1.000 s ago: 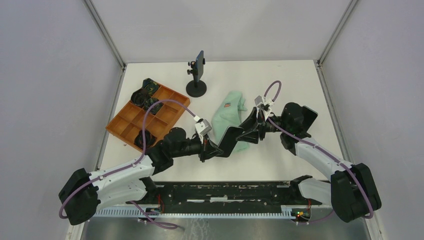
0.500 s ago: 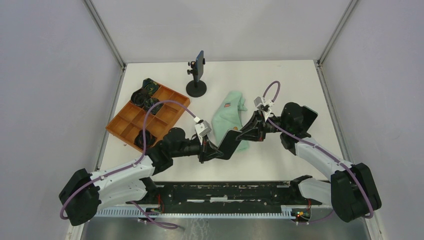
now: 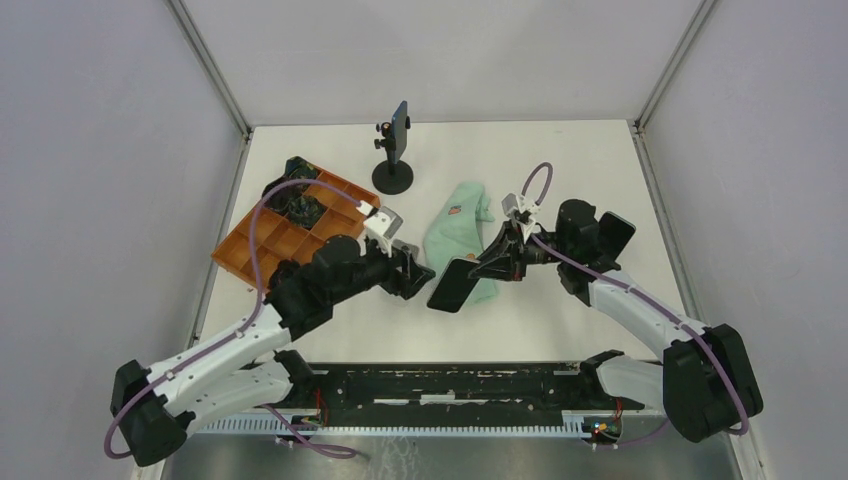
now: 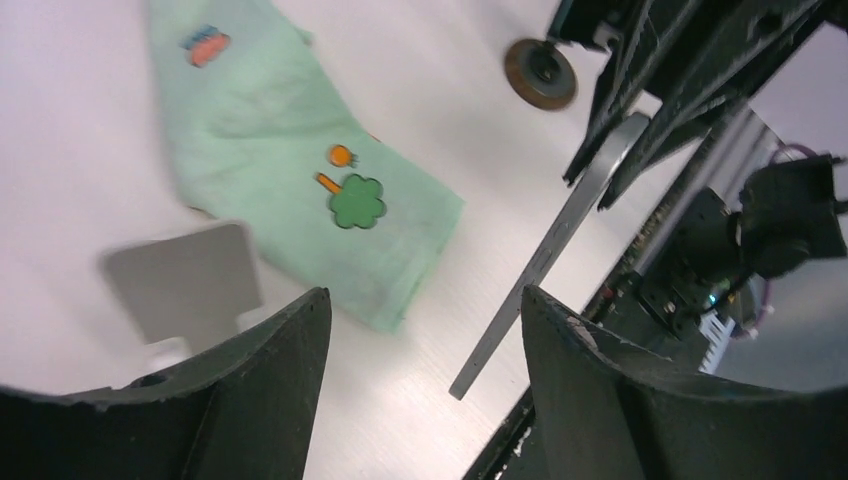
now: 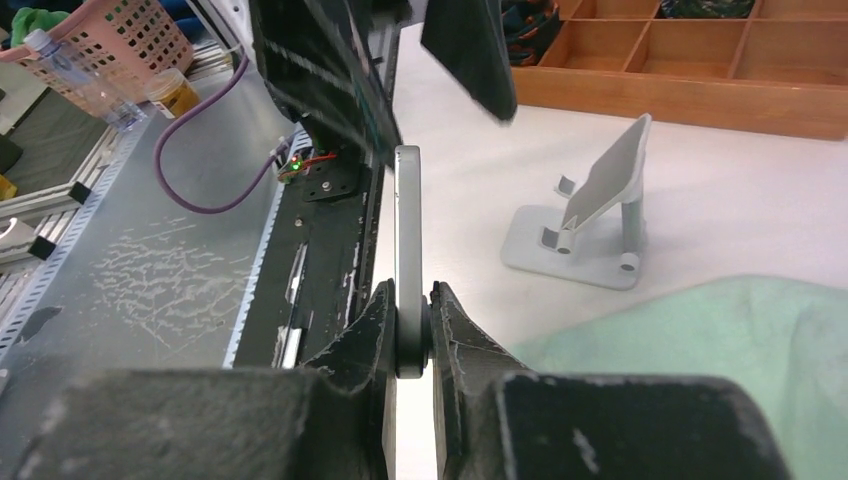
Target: Place the phone on the phone stand
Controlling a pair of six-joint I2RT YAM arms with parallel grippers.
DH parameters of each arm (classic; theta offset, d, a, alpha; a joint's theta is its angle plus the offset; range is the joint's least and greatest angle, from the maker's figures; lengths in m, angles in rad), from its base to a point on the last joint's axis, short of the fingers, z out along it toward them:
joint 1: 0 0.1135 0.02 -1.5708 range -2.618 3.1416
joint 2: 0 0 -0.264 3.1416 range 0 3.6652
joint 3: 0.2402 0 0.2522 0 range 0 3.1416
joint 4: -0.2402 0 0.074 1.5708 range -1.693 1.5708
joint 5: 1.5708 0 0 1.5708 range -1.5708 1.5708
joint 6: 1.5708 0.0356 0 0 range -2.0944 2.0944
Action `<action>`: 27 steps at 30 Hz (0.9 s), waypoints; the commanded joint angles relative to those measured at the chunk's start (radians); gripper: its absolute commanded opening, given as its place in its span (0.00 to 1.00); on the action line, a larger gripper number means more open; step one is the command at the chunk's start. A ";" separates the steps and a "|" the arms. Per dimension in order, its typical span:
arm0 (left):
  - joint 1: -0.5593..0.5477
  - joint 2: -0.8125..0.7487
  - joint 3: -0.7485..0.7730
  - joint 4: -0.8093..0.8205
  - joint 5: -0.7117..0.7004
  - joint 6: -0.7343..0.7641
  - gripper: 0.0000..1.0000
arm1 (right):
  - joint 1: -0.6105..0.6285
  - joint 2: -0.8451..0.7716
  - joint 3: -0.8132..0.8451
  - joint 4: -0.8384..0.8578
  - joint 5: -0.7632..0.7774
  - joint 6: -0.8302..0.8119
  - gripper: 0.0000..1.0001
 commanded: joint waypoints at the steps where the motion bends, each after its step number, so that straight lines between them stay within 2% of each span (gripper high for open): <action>1: 0.007 -0.080 0.154 -0.264 -0.230 0.085 0.76 | 0.018 0.013 0.097 -0.068 0.063 -0.086 0.00; 3: 0.007 -0.119 0.198 -0.336 -0.290 0.131 0.79 | 0.030 0.029 0.141 -0.147 0.114 -0.157 0.00; 7: 0.007 -0.185 0.239 -0.407 -0.464 0.244 0.99 | 0.055 0.080 0.252 -0.244 0.172 -0.225 0.00; 11: 0.007 -0.233 0.199 -0.409 -0.612 0.351 1.00 | 0.097 0.138 0.370 -0.285 0.241 -0.230 0.00; 17: 0.007 -0.288 0.094 -0.388 -0.774 0.349 1.00 | 0.164 0.256 0.507 -0.337 0.381 -0.204 0.00; 27: 0.010 -0.296 0.105 -0.417 -0.813 0.333 1.00 | 0.254 0.434 0.673 -0.440 0.543 -0.180 0.02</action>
